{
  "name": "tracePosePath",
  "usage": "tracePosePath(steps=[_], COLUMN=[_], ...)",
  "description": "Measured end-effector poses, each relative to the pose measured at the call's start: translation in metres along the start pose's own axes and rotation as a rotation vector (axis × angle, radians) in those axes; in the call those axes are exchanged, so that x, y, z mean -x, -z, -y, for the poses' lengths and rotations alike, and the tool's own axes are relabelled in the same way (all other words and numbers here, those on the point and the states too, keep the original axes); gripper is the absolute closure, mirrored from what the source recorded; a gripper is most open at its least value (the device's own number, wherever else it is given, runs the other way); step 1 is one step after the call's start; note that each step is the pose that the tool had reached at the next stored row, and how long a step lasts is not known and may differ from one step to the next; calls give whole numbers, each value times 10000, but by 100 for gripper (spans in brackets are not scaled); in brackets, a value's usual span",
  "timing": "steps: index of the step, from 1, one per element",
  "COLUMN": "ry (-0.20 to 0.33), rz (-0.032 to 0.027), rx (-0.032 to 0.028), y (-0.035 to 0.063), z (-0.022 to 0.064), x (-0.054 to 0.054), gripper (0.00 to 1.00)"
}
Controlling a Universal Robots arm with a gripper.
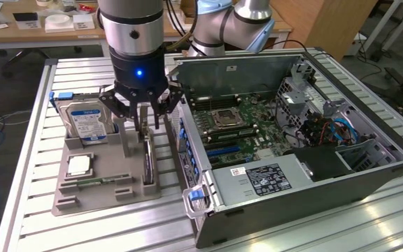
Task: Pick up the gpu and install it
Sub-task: 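Pick up the gpu and move the gpu toward the slot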
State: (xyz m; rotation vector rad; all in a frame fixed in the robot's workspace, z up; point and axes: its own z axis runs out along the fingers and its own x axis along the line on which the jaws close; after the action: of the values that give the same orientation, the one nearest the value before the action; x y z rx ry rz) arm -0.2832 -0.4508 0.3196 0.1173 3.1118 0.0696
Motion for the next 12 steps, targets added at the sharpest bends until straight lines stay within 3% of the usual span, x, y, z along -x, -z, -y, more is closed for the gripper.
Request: tracePosePath(steps=[12], ry=[1], rz=[1], rx=[1], y=[-175], z=[12], x=[-60], gripper=[57])
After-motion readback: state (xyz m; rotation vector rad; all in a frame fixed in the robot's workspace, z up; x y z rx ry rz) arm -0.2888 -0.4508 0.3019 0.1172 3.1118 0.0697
